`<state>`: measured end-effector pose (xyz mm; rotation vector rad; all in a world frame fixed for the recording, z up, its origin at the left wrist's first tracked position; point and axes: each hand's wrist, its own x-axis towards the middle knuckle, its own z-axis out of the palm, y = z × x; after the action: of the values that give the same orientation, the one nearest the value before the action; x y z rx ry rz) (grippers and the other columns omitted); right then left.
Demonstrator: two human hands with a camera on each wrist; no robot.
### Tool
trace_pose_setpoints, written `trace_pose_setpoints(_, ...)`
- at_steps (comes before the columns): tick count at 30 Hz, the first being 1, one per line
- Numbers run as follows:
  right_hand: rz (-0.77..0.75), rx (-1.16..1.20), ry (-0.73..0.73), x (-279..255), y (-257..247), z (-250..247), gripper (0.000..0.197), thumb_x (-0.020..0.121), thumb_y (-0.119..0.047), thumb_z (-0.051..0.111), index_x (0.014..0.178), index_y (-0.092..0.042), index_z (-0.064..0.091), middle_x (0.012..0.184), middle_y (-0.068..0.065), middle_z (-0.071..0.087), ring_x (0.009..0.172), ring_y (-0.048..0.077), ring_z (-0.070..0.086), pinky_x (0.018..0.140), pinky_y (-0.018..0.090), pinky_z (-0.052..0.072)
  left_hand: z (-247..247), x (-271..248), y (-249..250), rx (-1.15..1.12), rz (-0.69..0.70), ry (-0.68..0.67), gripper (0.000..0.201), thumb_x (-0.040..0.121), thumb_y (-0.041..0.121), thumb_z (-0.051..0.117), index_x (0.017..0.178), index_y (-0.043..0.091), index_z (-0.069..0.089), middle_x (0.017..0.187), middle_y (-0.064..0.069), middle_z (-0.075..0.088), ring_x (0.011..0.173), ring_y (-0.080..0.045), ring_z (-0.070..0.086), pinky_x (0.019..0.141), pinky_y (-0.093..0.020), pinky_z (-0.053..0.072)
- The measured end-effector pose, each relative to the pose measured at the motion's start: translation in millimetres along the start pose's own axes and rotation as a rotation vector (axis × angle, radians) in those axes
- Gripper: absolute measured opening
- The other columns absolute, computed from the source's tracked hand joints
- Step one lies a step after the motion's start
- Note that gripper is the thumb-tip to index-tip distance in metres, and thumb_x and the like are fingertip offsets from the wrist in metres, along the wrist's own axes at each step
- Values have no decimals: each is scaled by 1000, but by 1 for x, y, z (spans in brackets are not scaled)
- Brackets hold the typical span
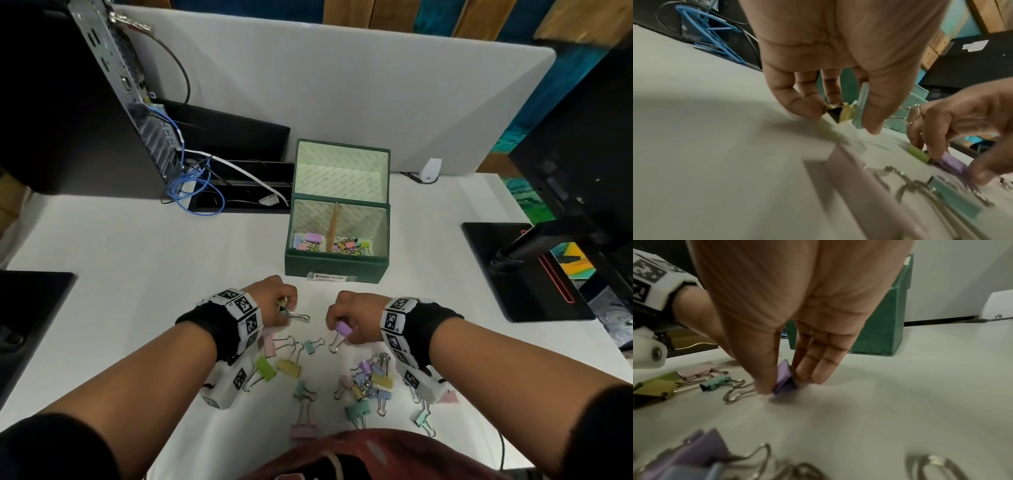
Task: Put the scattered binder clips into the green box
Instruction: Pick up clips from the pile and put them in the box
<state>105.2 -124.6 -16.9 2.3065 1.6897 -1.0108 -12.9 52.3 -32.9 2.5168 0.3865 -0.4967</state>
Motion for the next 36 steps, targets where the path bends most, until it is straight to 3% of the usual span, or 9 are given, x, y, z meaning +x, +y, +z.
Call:
trace_pose_setpoints(5,67,83,61,2,9,0,11,83,-15,59,90,-22,55,97,-1,46,87,24,54,80,31,48,-16,-1,1,-135,62,69,39,74,15,72,63,39,43,95,4,45,85,-17,51,77,-21,43)
trace_pose_setpoints(8,94,58,39,1,14,-3,19,83,-15,60,82,-26,44,95,-2,46,84,21,50,78,30,47,-35,-5,10,-245,105,151,34,75,15,74,67,35,48,92,5,47,77,-9,48,69,-12,39)
trace_pose_setpoints(13,127,64,35,-1,18,-6,19,83,-14,59,102,-19,57,96,-3,47,86,19,47,74,25,37,-79,1,34,-566,59,273,22,75,20,74,73,28,54,95,3,58,73,-14,54,66,-25,50)
trace_pose_setpoints(18,161,63,25,-7,18,-9,31,83,-14,58,115,-14,55,96,-1,45,86,17,44,73,26,35,-101,18,54,-983,42,222,19,86,8,62,77,20,50,83,-1,55,51,-3,65,51,-15,53)
trace_pose_setpoints(24,178,104,29,-14,22,-6,36,83,-18,57,119,-22,54,106,3,49,96,23,52,82,28,43,-92,33,49,-766,-85,375,10,84,11,66,89,15,58,82,0,58,65,-12,63,50,-22,54)
trace_pose_setpoints(28,156,36,-35,-14,22,-4,49,77,-17,66,123,-26,51,122,7,47,108,28,54,92,35,49,-86,32,41,-458,-101,441,30,82,19,66,110,24,56,102,7,55,88,-17,59,78,-33,55)
trace_pose_setpoints(32,147,29,-26,-11,23,-3,39,75,-7,65,111,-17,51,109,8,47,93,28,55,69,26,43,-80,23,34,-490,-68,490,32,83,22,66,112,29,56,103,8,54,87,-17,57,84,-37,54)
trace_pose_setpoints(34,158,29,-7,-11,24,-3,33,75,-7,65,101,-19,49,100,2,42,82,23,49,55,22,34,-77,14,30,-567,-27,488,21,83,19,65,101,29,59,94,8,58,79,-17,57,78,-35,52)
trace_pose_setpoints(36,169,34,12,-12,25,-3,34,74,-8,66,95,-22,43,98,0,41,81,21,47,53,20,32,-72,3,22,-649,-9,474,17,83,17,66,89,32,60,89,5,62,74,-18,55,69,-32,50)
